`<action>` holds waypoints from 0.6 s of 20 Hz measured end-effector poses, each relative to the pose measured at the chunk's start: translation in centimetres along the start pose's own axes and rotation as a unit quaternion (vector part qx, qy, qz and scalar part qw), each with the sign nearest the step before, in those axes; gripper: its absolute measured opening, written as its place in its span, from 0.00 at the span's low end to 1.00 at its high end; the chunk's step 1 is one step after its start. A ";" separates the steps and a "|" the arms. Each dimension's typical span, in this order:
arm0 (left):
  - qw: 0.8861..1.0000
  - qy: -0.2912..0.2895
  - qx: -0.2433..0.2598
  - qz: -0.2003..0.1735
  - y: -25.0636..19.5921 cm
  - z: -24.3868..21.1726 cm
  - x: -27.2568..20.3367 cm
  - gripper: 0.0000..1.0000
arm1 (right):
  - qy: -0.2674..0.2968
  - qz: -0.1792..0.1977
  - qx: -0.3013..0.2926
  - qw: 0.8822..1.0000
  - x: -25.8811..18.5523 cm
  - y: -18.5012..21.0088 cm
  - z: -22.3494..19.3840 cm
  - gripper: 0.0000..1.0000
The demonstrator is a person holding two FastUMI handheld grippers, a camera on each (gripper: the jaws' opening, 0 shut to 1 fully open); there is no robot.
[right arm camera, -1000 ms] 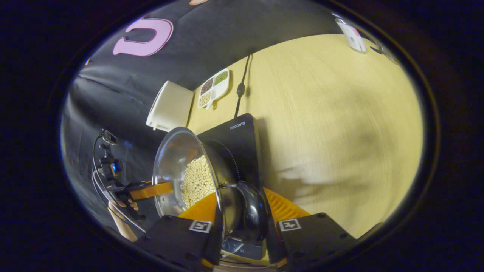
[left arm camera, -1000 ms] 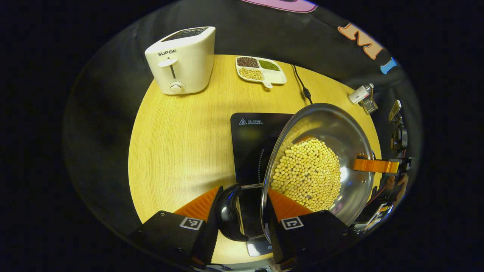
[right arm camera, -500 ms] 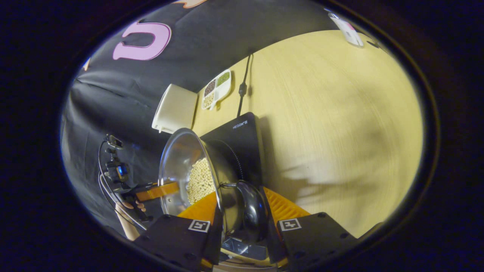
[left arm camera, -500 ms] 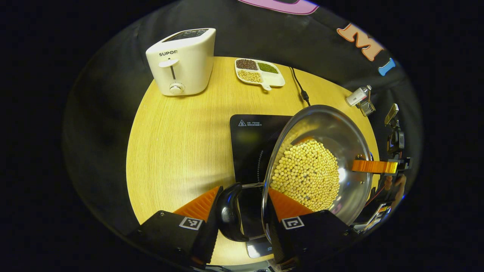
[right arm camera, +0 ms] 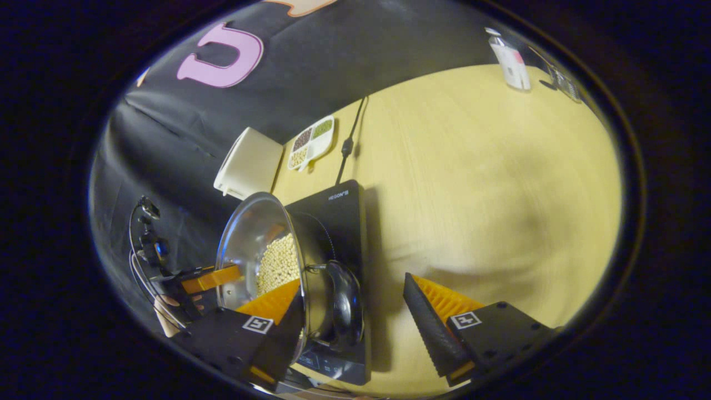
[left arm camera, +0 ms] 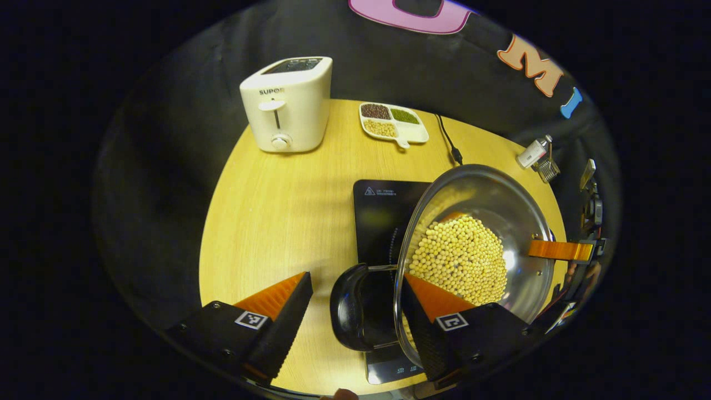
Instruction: First push the handle of the pot to place it horizontally, then grasp the pot with both hands and set it on the induction cooktop.
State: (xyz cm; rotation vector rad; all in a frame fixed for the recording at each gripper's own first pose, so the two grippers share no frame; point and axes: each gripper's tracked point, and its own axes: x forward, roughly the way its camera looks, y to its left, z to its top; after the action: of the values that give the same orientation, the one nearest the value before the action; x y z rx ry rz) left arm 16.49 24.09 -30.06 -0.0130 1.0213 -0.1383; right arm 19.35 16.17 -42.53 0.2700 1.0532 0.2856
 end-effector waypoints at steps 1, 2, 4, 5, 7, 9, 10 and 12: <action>1.000 -0.010 -0.004 0.005 -0.2 0.1 -0.7 0.95 | -0.019 -0.002 -0.008 1.000 -1.0 0.2 0.5 0.93; 1.000 -0.021 -0.010 0.008 -0.5 0.2 -1.2 0.96 | -0.036 -0.004 -0.016 0.999 -1.9 0.2 1.2 0.92; 0.999 -0.029 -0.021 0.008 -1.4 0.0 -2.6 0.96 | -0.078 -0.021 -0.033 0.996 -4.3 -0.1 2.4 0.92; 0.999 -0.034 -0.023 0.010 -1.8 0.0 -3.3 0.96 | -0.097 -0.034 -0.043 0.994 -5.6 -0.5 3.0 0.92; 0.998 -0.051 -0.022 0.019 -2.6 0.5 -4.9 0.96 | -0.129 -0.050 -0.051 0.989 -8.4 -1.1 4.0 0.92; 0.997 -0.072 -0.013 0.036 -3.5 1.0 -6.9 0.96 | -0.157 -0.054 -0.054 0.985 -11.5 -1.2 4.8 0.99; 0.996 -0.082 -0.004 0.044 -4.1 1.2 -8.1 0.96 | -0.172 -0.055 -0.057 0.982 -13.1 -1.2 5.2 0.99; 0.992 -0.109 0.013 0.066 -5.6 1.8 -10.6 0.96 | -0.202 -0.065 -0.071 0.975 -16.2 -2.0 6.2 0.99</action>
State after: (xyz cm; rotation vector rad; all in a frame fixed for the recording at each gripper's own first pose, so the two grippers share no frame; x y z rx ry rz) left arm 12.01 19.69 -19.72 0.0625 0.7989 -0.0284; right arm 17.49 8.07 -27.20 0.1217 0.6401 0.1768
